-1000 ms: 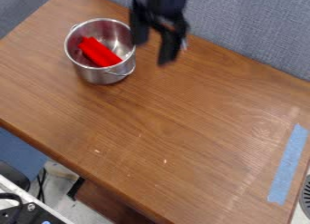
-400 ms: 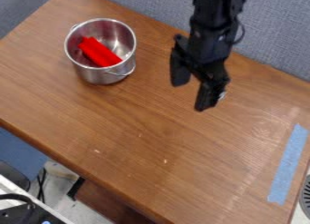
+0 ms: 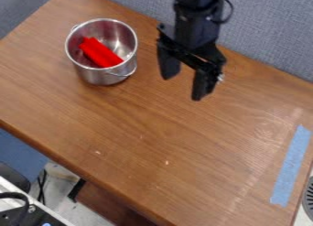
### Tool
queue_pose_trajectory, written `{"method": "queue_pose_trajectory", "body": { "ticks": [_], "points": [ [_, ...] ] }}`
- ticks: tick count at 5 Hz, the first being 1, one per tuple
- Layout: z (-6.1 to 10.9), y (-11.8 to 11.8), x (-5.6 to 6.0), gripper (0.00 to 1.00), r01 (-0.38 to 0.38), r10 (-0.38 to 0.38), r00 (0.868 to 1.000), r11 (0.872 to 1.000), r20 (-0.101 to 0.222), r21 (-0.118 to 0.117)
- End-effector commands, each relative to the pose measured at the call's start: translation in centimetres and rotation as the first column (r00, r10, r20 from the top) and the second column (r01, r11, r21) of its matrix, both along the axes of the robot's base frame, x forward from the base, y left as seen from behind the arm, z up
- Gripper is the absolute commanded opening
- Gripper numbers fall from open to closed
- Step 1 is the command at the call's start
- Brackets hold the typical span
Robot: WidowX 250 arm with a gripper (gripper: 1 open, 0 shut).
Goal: Put the red object in the metal pot
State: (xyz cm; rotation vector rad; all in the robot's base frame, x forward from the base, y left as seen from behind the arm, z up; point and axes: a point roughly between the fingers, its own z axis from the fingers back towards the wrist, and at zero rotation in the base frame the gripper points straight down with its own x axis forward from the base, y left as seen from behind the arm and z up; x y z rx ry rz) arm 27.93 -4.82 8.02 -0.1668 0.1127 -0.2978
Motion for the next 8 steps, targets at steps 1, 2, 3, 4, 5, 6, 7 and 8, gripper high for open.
{"method": "queue_pose_trajectory", "body": {
  "ticks": [1,2,3,4,5,6,7,8],
  "points": [
    [2.0,0.5,0.5,1.0,0.03,-0.029,0.998,1.0,0.058,0.0],
    [2.5,1.0,1.2,1.0,-0.125,0.124,0.991,0.992,0.05,0.01],
    [3.2,2.4,1.9,1.0,-0.274,0.272,0.961,0.961,0.043,0.035],
    [2.8,2.3,2.7,1.0,-0.143,0.141,0.989,0.988,0.045,0.066],
    [2.0,0.7,3.5,1.0,-0.009,0.006,0.999,0.997,0.043,0.081],
    [0.5,-0.2,3.9,1.0,0.081,-0.084,0.996,0.993,0.026,0.09],
    [-0.2,-3.4,4.0,1.0,-0.145,0.145,0.989,0.986,0.01,0.082],
    [0.2,-5.6,3.0,1.0,-0.306,0.307,0.952,0.949,-0.005,0.07]
  ]
}}
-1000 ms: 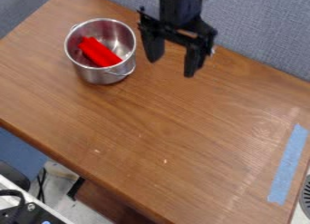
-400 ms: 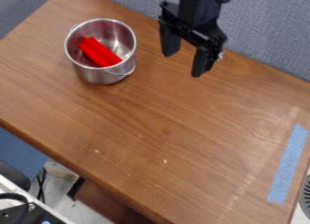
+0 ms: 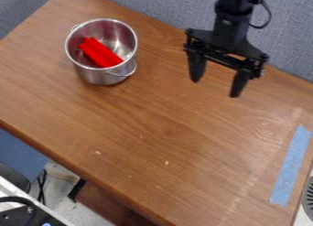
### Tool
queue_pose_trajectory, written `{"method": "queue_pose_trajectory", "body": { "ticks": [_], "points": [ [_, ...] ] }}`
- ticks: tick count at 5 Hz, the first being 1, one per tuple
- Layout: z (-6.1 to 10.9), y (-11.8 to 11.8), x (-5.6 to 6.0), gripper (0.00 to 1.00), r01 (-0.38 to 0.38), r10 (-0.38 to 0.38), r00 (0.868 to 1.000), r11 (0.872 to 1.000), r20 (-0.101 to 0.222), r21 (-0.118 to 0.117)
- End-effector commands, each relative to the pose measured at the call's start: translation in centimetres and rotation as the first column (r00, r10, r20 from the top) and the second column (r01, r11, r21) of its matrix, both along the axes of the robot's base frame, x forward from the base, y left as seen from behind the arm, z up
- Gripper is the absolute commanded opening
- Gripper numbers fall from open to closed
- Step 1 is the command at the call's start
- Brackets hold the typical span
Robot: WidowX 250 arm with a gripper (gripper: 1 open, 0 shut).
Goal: Put the red object in the metal pot
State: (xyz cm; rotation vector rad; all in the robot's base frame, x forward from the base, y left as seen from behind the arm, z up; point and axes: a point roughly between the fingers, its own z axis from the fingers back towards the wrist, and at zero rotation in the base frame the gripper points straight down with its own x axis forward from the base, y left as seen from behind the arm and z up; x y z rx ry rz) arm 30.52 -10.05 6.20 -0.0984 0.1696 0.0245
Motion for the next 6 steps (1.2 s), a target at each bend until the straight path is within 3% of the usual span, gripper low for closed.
{"method": "queue_pose_trajectory", "body": {
  "ticks": [1,2,3,4,5,6],
  "points": [
    [2.2,2.4,0.2,1.0,0.101,-0.1,0.993,0.995,0.06,-0.015],
    [2.9,5.6,-0.1,1.0,0.176,-0.174,0.981,0.984,0.081,-0.015],
    [2.4,6.8,-1.5,1.0,0.237,-0.236,0.968,0.971,0.086,-0.006],
    [1.4,6.4,-1.5,1.0,0.257,-0.258,0.963,0.966,0.077,0.021],
    [0.1,5.3,-1.4,1.0,0.269,-0.269,0.961,0.963,0.061,0.007],
    [-0.6,6.2,-2.3,1.0,0.083,-0.082,0.996,0.996,0.043,-0.016]
  ]
}}
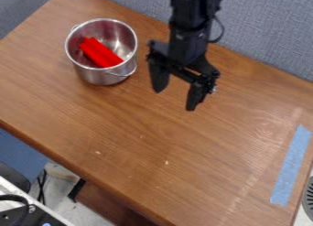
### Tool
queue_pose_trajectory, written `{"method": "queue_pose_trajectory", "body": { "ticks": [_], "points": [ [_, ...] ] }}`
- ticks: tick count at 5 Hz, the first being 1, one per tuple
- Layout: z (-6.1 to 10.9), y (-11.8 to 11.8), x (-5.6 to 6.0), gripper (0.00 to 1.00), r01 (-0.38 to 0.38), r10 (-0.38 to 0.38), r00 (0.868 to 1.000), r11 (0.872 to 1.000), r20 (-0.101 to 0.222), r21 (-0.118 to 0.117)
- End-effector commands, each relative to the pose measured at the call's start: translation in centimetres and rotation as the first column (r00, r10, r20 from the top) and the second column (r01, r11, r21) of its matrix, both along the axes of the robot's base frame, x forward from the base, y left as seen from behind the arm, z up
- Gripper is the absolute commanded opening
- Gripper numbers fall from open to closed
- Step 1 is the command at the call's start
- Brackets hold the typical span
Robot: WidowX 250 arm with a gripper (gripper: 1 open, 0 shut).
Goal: Put the red object in the metal pot
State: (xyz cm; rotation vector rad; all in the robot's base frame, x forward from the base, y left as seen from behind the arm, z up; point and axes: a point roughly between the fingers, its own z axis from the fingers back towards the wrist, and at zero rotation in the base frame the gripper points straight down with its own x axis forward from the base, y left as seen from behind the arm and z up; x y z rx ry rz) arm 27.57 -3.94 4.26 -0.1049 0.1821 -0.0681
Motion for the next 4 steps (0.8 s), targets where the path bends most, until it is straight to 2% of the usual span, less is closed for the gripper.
{"method": "queue_pose_trajectory", "body": {
  "ticks": [1,2,3,4],
  "points": [
    [0.6,0.5,0.3,1.0,-0.203,0.204,0.977,0.979,0.057,-0.009],
    [4.5,2.1,-0.8,1.0,-0.147,0.147,0.987,0.989,0.057,-0.009],
    [8.4,4.0,-1.4,1.0,-0.062,0.063,0.995,0.998,0.078,-0.011],
    [10.8,2.9,-1.9,1.0,0.049,-0.048,0.994,0.999,0.097,-0.007]
  ]
}}
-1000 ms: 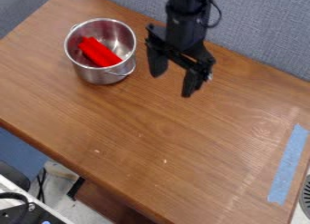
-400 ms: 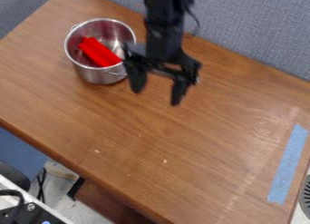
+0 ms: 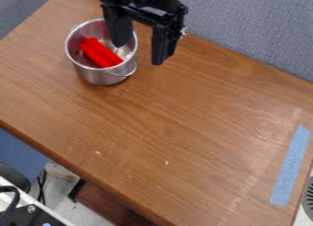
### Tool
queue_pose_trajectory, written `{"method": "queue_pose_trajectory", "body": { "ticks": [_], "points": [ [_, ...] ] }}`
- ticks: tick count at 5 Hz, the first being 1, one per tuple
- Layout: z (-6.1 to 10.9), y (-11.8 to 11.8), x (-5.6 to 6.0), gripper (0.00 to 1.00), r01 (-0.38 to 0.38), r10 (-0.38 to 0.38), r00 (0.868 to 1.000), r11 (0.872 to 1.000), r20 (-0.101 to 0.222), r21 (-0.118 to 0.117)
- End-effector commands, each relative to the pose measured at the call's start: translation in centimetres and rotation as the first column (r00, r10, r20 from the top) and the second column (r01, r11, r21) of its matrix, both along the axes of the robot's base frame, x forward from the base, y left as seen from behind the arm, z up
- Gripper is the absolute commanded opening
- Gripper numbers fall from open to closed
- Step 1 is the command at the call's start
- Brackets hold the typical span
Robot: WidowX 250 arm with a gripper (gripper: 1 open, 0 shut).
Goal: Put the red object in the metal pot
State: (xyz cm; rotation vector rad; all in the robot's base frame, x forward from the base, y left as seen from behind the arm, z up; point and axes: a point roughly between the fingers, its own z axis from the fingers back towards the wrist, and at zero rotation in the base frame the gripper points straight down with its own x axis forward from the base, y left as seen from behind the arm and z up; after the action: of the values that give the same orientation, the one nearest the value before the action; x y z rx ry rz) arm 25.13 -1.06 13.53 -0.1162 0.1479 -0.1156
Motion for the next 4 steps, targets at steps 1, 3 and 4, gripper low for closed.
{"method": "queue_pose_trajectory", "body": {
  "ticks": [1,3,4],
  "points": [
    [0.2,1.5,-1.1,1.0,-0.071,0.071,0.996,0.997,0.051,0.006],
    [1.4,2.3,4.1,1.0,-0.336,0.337,0.939,0.941,0.071,-0.034],
    [1.5,2.6,5.5,1.0,-0.412,0.413,0.909,0.911,0.06,-0.025]
  ]
}}
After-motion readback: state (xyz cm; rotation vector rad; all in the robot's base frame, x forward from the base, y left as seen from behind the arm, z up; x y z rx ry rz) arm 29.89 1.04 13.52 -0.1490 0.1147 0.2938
